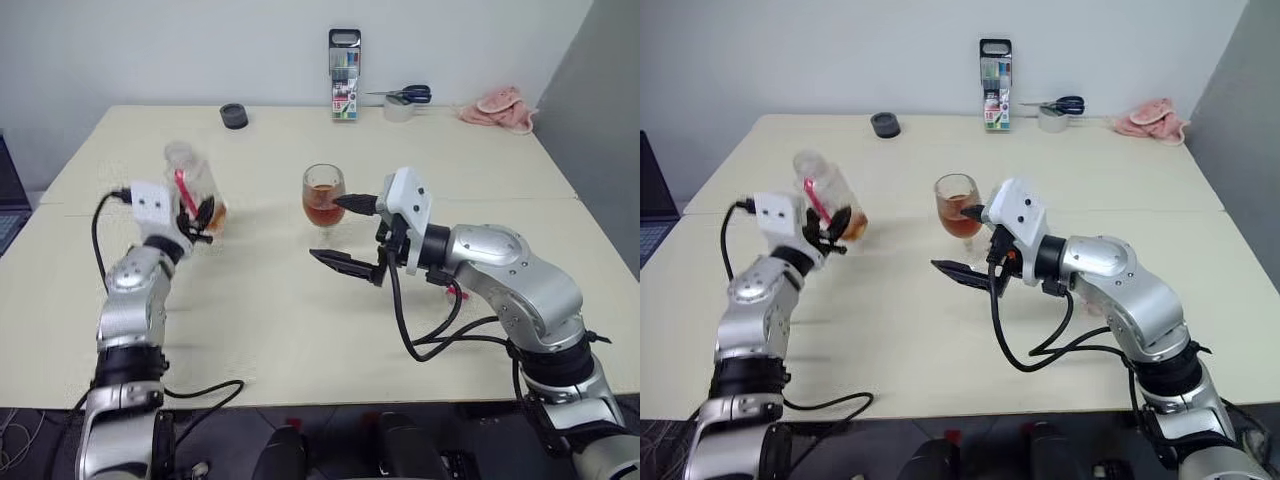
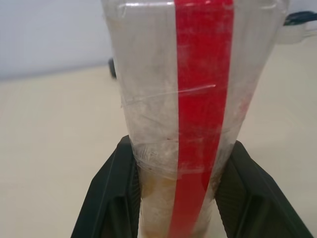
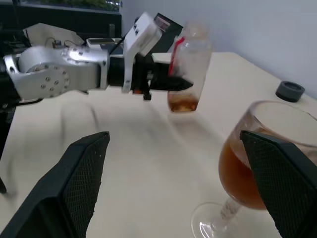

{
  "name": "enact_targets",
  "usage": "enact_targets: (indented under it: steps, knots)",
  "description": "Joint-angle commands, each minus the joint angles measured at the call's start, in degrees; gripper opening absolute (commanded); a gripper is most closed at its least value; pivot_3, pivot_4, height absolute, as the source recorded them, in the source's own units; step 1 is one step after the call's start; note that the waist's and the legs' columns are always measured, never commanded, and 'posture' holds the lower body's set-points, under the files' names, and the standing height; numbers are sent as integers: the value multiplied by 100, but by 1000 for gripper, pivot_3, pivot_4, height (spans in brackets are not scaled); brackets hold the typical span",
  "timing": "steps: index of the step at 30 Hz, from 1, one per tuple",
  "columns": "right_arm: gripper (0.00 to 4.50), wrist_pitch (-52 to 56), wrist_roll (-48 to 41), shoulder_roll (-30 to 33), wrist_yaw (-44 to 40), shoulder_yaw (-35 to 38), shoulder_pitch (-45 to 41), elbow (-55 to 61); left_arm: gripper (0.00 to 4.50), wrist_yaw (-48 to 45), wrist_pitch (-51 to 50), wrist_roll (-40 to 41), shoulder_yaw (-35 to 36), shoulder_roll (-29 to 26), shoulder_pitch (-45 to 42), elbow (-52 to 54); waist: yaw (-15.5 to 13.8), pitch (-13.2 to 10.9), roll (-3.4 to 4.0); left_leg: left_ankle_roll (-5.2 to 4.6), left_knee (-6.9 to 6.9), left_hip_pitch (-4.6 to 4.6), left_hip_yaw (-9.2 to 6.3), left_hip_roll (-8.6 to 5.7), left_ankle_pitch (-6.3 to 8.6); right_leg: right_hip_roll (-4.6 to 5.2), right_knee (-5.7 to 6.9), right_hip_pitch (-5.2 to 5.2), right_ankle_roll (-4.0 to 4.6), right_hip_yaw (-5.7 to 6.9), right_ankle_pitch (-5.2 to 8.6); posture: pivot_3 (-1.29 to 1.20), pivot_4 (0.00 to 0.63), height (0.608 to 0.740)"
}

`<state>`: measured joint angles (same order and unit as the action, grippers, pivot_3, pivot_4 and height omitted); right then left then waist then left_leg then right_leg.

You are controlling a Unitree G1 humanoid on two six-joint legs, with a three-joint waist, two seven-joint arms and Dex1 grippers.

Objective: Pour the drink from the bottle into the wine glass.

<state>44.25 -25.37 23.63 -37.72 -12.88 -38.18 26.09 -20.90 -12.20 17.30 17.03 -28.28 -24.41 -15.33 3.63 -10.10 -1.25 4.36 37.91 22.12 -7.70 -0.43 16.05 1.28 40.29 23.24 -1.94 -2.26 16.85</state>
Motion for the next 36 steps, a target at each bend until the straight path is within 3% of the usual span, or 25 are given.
enact_targets:
  steps: [1, 13, 22, 28, 36]
  knots:
    - [4500, -16, 21, -43, 11, -29, -162, 66, 1636, -41, -10, 214, 252, -45, 114, 522, -54, 1, -1, -1, 1, 0, 0, 0, 0, 3, 0, 0, 0, -1, 0, 0, 150, 740]
    - [4500, -72, 43, -60, -22, -159, -199, 48, 1636, -355, -83, 21, 137, -171, 360, 169, -75, 2, -2, -7, -1, -4, 6, -1, 4, 0, -3, -3, 0, -2, 0, 0, 150, 740]
    - [4500, -62, 49, -42, -6, -167, -144, 100, 4476, -440, 60, -51, 113, -194, 347, 114, -74, 2, -2, -7, -2, -4, 5, -1, 4, 1, -3, -3, 0, -2, 0, 0, 150, 740]
    - [4500, -363, 208, 94, -26, -182, 320, 264, 4476, -420, 241, -148, 106, -145, 562, 378, -77, 2, -3, -7, -4, -4, 4, -1, 5, 1, -7, -4, 0, -2, 0, 0, 150, 740]
    - [4500, -770, -20, -193, 408, 416, 1941, 520, 4476, -261, 583, -127, 283, -15, 1294, 1333, -100, 3, -4, -7, -9, -2, 7, 4, 5, 2, -21, -7, -1, -6, 0, 0, 150, 740]
